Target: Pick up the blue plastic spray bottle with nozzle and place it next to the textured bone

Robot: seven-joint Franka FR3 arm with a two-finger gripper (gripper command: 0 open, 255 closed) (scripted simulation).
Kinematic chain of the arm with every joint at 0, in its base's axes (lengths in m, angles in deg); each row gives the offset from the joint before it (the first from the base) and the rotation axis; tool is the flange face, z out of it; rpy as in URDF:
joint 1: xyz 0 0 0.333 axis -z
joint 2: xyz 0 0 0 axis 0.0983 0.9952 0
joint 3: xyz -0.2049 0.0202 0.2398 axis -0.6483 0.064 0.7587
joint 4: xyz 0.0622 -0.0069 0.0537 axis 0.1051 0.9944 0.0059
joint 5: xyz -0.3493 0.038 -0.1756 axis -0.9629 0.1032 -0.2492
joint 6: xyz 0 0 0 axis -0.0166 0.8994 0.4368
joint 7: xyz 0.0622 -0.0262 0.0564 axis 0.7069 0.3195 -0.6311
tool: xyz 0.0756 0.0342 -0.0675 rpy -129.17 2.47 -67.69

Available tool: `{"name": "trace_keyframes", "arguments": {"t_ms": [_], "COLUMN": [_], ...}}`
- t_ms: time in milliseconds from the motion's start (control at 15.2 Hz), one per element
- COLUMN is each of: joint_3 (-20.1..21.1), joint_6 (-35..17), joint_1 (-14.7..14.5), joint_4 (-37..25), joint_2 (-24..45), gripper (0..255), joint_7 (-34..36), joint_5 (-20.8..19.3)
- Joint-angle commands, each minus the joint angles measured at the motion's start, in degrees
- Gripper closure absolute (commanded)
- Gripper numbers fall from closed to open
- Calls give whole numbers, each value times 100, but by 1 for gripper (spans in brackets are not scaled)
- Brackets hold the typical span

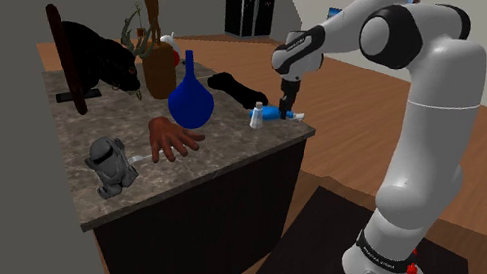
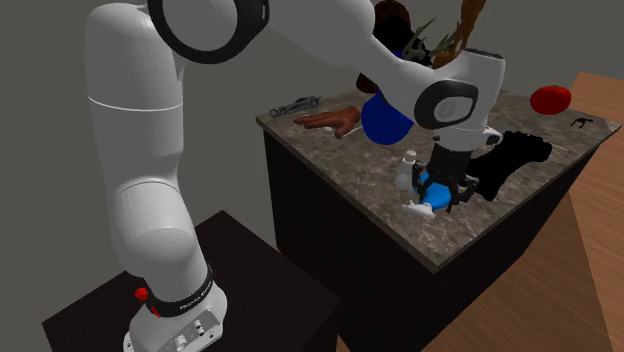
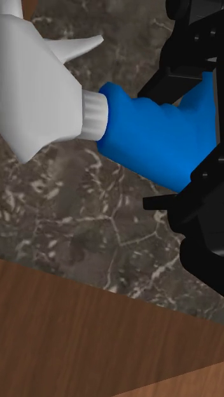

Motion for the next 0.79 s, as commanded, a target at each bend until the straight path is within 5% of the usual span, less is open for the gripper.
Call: {"name": "trace_keyframes", "arguments": {"t_ms": [0, 660, 726], "joint_3": [14, 24, 24], "joint_6": [-135, -270, -270], "joint_1": [-4, 5, 5], "joint_4": [69, 127, 127], "joint_2": [65, 147, 147], "gripper": [255, 255, 0], "joint_7": [2, -16, -16], "joint_5": [25, 57, 57]}}
